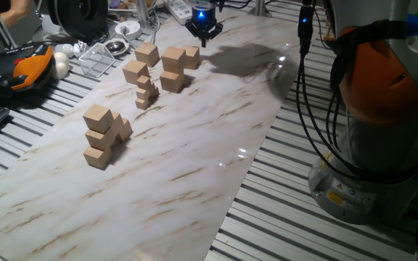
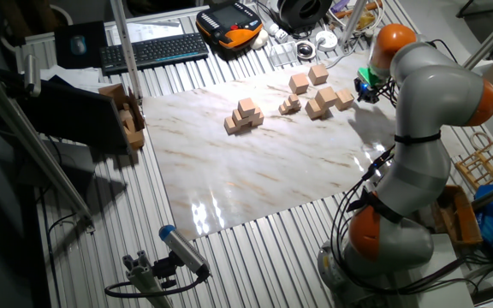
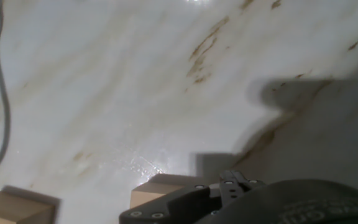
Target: Stack the blocks into a pyramid shape
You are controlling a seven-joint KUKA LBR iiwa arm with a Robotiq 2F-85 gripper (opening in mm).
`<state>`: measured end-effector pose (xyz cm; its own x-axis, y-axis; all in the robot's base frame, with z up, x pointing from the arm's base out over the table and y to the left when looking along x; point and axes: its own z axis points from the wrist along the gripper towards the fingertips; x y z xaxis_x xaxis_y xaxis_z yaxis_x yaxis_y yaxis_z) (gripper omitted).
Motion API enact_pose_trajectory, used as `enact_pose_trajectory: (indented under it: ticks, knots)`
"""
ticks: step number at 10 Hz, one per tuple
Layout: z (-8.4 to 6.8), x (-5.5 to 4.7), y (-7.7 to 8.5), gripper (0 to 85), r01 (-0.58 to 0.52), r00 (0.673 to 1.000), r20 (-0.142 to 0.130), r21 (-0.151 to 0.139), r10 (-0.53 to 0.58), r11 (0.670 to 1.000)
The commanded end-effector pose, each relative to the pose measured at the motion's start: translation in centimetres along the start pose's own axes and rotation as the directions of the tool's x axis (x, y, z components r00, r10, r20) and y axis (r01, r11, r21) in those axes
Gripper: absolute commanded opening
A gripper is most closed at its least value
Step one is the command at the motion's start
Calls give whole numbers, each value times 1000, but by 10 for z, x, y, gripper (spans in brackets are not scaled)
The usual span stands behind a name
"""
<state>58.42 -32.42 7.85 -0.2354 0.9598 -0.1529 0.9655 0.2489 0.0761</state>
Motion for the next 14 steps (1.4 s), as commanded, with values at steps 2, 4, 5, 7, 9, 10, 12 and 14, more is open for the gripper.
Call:
enact_pose_trajectory:
  ticks: [2,4,5,7,9,10,12,14]
  knots:
    - [2,0,2,0,0,1000,14,-14,0,1000]
    - [3,1,3,0,3,1000,23,-20,-2,1000]
    - [3,1,4,0,5,1000,24,-19,-4,1000]
    - [3,1,4,0,2,1000,28,-23,-1,1000]
    - [4,2,5,0,-8,1000,24,-26,8,1000]
    - [4,2,6,0,-11,1000,21,-27,12,1000]
    - [4,3,7,0,-22,1000,11,-34,22,999]
    - [4,3,7,0,-27,1000,7,-36,27,999]
